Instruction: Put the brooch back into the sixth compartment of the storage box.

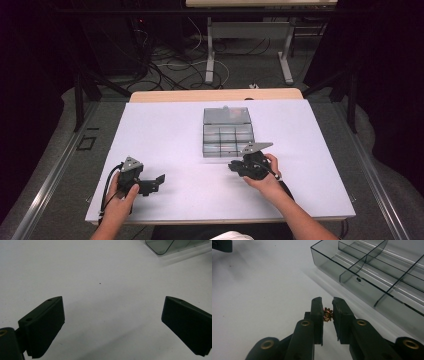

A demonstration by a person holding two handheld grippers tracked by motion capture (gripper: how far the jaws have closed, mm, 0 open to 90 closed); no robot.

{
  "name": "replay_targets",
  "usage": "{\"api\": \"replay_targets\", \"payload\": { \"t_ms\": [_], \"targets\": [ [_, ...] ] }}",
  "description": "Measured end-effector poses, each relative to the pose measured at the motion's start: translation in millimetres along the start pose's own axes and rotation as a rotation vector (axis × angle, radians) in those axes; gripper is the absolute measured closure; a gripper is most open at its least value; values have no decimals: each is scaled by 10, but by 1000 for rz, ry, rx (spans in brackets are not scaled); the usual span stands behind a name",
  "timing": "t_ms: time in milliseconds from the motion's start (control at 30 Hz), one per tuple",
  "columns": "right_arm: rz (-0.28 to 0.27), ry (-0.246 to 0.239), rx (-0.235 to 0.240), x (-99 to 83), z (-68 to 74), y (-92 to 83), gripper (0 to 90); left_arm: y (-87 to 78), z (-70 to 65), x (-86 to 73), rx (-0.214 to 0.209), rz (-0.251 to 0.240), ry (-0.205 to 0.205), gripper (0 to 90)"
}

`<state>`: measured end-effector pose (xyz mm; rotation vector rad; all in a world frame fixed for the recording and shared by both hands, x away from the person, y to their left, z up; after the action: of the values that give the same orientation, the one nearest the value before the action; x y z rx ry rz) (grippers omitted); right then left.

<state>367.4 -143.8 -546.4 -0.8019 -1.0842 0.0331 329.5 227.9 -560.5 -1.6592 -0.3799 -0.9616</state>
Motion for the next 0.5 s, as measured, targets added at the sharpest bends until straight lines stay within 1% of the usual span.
{"api": "replay_targets", "payload": {
  "t_ms": [67,133,200,233,267,300,333,367,500],
  "targets": [
    [19,1,2,5,-11,-25,790,0,0,0,0,0,0,49],
    [-7,7,-2,7,-17,-25,790,0,1,0,-2,1,2,49],
    [15,10,-3,11,-25,-52,790,0,1,0,-1,2,2,49],
    [-6,7,-5,11,-32,-45,790,0,0,0,-2,2,2,49],
    [-13,7,-7,11,-36,-46,790,0,0,0,-1,2,2,49],
    [-5,16,-8,14,-37,-60,790,0,1,0,-1,2,2,49],
    [7,15,-6,16,-43,-72,790,-1,1,0,-1,1,1,49],
    [-10,18,-11,17,-48,-73,790,0,0,0,0,0,0,49],
    [-12,18,-17,22,-62,-88,790,-2,-1,0,-2,1,1,49]
  ]
}}
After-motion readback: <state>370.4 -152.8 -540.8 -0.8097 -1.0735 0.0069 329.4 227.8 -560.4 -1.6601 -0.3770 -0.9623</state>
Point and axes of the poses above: each handheld gripper's, and its own axes: y roughly forward along the jaws, x roughly out of its top, z roughly to its left, the point moved 2 cm from there along y, roughly forward along the jaws, and after that the axes turned 8 degrees about x, right-handed, at the moved point
